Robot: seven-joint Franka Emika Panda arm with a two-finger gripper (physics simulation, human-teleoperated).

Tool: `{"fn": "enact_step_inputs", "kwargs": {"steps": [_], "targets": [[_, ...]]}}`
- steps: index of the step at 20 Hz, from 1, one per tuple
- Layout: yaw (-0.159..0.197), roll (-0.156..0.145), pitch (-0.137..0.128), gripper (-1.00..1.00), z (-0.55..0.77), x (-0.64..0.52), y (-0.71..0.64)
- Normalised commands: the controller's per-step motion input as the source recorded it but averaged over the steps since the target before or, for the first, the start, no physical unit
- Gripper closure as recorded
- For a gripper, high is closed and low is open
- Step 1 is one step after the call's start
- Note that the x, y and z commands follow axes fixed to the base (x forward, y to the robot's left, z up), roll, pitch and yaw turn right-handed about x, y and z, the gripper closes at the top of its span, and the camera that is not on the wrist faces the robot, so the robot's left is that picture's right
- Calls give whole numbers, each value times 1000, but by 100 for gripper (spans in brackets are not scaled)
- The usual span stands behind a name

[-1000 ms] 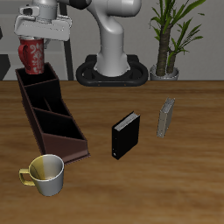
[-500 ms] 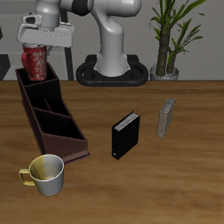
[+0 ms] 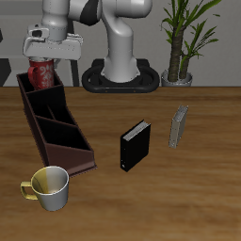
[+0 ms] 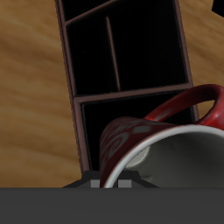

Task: Place the red mug into the right desk caddy's right compartment and place the yellow book into the right desk caddy's back compartment

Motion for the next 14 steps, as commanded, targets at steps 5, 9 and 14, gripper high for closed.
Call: {"fn": "enact_step_inputs", "kwargs": {"steps": [5,9,14], "targets": [[-23,-30,57,100,-274,21,-20],[-50,-62,103,100,-301,53,-74],[-57,-86,44,-100,-84,20,-75]]}}
